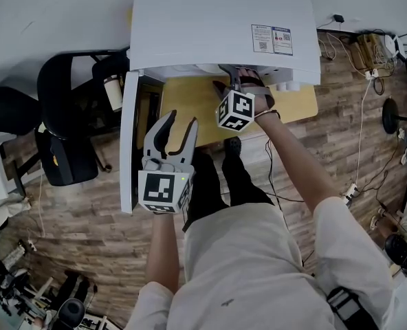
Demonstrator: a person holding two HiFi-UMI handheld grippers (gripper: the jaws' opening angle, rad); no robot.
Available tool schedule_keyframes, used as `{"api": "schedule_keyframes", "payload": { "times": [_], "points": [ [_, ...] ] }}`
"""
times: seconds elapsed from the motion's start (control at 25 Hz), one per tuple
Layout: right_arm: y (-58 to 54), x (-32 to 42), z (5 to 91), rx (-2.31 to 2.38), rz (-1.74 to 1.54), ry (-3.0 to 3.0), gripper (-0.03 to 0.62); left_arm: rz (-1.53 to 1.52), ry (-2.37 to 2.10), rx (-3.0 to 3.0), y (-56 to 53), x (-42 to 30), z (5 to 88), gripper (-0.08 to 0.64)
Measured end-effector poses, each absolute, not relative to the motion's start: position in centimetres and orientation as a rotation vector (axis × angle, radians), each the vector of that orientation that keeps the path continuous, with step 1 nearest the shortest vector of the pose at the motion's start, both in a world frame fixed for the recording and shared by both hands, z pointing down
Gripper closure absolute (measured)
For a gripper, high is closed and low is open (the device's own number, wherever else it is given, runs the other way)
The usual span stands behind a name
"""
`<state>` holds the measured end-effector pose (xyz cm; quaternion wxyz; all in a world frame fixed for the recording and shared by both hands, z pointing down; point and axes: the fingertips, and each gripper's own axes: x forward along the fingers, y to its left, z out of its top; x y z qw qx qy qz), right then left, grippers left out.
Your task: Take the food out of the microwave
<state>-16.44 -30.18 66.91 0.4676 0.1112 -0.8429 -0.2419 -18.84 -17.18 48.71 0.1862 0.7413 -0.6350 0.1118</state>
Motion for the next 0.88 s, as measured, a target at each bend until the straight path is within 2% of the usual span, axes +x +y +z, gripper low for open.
{"api": "schedule_keyframes", "payload": {
  "times": [0.88],
  "points": [
    [-31.2,-16.9,68.6,0.236,-0.657,-1.982,0.382,0.310,-1.775,2.087,-16.9,-19.4,48.9,0.408]
  ]
}}
